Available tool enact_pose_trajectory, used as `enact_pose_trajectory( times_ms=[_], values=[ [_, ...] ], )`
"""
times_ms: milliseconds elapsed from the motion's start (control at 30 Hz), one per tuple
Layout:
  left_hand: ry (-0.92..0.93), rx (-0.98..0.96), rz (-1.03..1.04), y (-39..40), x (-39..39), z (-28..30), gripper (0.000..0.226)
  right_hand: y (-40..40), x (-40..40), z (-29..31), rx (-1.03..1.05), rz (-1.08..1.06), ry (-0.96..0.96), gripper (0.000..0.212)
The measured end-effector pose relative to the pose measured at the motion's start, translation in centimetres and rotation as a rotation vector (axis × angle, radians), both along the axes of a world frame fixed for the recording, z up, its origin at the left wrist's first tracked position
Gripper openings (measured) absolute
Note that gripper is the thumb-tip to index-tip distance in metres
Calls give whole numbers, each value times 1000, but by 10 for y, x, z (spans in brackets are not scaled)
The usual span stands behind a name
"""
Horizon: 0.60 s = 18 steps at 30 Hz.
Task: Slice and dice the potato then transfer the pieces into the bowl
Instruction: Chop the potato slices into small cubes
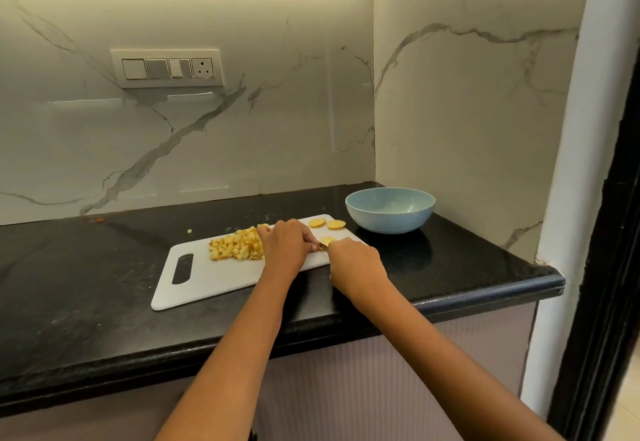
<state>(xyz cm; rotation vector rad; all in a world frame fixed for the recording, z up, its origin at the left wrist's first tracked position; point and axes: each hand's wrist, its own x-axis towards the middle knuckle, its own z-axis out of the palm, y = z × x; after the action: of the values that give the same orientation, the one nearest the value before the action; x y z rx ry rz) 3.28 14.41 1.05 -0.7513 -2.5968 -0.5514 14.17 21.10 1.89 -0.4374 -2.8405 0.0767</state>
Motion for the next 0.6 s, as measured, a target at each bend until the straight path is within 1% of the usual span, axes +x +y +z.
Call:
enact_pose_trajectory(
  times_ms=[100,200,300,333,400,467,600],
  values=[
    [-4,-14,21,2,-1,0,11,-5,4,-9,61,3,-5,25],
    [-16,26,25,2,-4,-1,10,-2,0,-6,34,2,36,26],
    [-19,44,27,2,-3,-3,9,13,-4,-5,-176,-34,82,23],
    [-17,40,28,2,-2,-4,8,19,-5,-7,-252,-44,122,23],
    [2,27,16,3,-3,-3,9,27,-4,-13,-329,-62,226,26],
    [-3,-26,-36,6,-5,-4,18,30,-3,-17,-353,-78,306,26],
    [-172,-255,-239,15,-11,-2,53,36,-8,-16,-391,-97,368,26]
  ],
)
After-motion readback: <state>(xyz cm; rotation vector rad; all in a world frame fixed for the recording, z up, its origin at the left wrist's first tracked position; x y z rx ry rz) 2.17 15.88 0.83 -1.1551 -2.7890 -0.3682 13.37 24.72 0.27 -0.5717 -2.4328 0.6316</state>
